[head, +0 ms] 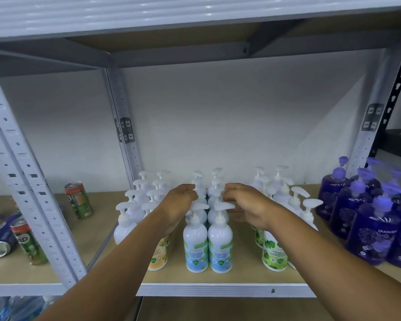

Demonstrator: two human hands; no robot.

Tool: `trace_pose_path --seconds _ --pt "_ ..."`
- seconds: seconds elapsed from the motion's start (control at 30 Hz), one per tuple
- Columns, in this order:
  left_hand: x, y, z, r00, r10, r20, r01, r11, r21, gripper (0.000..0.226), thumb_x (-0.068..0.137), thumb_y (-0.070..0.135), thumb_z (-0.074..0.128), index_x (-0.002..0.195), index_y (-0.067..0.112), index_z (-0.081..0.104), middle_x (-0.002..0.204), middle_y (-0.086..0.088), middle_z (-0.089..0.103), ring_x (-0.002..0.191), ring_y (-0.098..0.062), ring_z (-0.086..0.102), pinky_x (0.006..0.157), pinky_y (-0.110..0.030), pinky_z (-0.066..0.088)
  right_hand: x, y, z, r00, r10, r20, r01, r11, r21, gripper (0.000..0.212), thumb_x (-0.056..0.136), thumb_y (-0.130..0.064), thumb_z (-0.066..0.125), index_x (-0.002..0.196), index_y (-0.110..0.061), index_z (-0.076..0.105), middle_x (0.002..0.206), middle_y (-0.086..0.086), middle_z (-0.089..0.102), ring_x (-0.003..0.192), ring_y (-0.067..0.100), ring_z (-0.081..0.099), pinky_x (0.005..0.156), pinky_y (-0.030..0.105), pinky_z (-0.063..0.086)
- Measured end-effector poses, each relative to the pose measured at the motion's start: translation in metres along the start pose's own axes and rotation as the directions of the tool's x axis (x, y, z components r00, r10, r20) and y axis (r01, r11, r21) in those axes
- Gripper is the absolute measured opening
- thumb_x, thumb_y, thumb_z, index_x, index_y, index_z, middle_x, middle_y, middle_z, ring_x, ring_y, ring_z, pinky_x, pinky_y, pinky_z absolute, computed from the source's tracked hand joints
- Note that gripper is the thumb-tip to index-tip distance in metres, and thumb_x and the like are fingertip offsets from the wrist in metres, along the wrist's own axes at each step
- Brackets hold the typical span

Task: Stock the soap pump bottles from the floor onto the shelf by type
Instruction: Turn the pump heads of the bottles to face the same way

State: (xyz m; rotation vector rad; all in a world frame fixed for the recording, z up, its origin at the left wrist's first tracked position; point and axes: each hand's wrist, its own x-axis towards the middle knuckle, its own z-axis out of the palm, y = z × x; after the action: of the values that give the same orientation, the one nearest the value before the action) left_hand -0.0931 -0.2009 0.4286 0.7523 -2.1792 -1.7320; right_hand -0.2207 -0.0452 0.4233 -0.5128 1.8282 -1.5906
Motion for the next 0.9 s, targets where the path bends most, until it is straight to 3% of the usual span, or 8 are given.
trace_pose_path --seconds 0.1,0.2,0.3,0.43,0.53,0.73,0.9 --pt "0.005 -0.004 0.002 1.0 -0.007 -0.004 0.007 1.0 -0.019 0.041 0.096 0.02 0.051 0.136 0.03 0.056 0.124 -0.009 0.064 0.099 -0.024 0.062 0.098 -0.041 0.05 0.002 -0.003 0.0 0.999 0.015 0.037 -0.014 0.999 -0.032 0.036 0.095 -0.018 0.057 0.129 -0.03 0.056 0.125 0.003 0.065 0.099 0.021 0.062 0.085 0.039 0.052" --pt "0.007 -0.005 0.002 1.0 -0.001 -0.012 0.001 0.999 -0.054 0.033 0.098 0.019 0.051 0.128 0.028 0.06 0.113 -0.008 0.066 0.089 -0.022 0.06 0.083 -0.034 0.049 0.004 -0.004 -0.002 0.998 0.016 0.064 -0.014 0.999 -0.044 0.035 0.094 -0.017 0.056 0.128 -0.027 0.061 0.119 0.006 0.067 0.095 0.022 0.063 0.08 0.038 0.054" --pt "0.008 -0.005 0.003 1.0 -0.01 -0.029 0.008 0.998 -0.064 0.027 0.097 0.021 0.055 0.123 0.026 0.061 0.108 -0.009 0.066 0.083 -0.023 0.057 0.076 -0.034 0.046 0.002 -0.002 -0.002 0.998 0.01 0.068 -0.009 1.0 -0.017 0.026 0.096 -0.017 0.059 0.121 -0.022 0.058 0.108 0.005 0.064 0.092 0.022 0.062 0.079 0.038 0.054" --pt "0.009 -0.005 0.004 0.999 -0.025 -0.044 0.022 0.998 -0.065 0.025 0.095 0.022 0.06 0.12 0.024 0.061 0.116 -0.013 0.066 0.083 -0.024 0.055 0.075 -0.035 0.044 0.003 0.003 -0.002 0.999 -0.008 0.05 0.008 1.0 0.001 0.025 0.094 -0.02 0.066 0.115 -0.018 0.054 0.112 0.01 0.066 0.093 0.023 0.063 0.084 0.042 0.055" --pt "0.011 -0.005 0.005 0.998 -0.012 -0.059 0.008 0.998 -0.062 0.026 0.094 0.022 0.063 0.12 0.021 0.059 0.109 -0.013 0.064 0.083 -0.025 0.056 0.073 -0.036 0.044 0.002 0.004 -0.001 0.999 -0.016 0.042 0.015 1.0 0.015 0.024 0.094 -0.021 0.067 0.114 -0.018 0.053 0.126 0.016 0.064 0.098 0.025 0.063 0.094 0.046 0.055" --pt "0.012 -0.005 0.006 0.997 0.0 -0.076 -0.004 0.998 -0.055 0.024 0.095 0.022 0.065 0.117 0.019 0.058 0.105 -0.01 0.063 0.083 -0.024 0.058 0.068 -0.033 0.046 -0.002 0.003 0.002 0.999 -0.02 0.039 0.019 1.0 0.025 0.023 0.095 -0.02 0.068 0.111 -0.017 0.053 0.129 0.017 0.062 0.097 0.024 0.062 0.086 0.042 0.056" --pt "0.011 -0.005 0.007 0.996 0.008 -0.088 -0.013 0.998 -0.062 0.022 0.095 0.023 0.066 0.115 0.019 0.058 0.108 -0.011 0.064 0.085 -0.025 0.06 0.07 -0.035 0.047 -0.003 0.003 0.002 0.999 -0.018 0.037 0.017 0.999 0.029 0.02 0.095 -0.02 0.068 0.109 -0.017 0.053 0.127 0.017 0.063 0.097 0.025 0.063 0.092 0.046 0.055"
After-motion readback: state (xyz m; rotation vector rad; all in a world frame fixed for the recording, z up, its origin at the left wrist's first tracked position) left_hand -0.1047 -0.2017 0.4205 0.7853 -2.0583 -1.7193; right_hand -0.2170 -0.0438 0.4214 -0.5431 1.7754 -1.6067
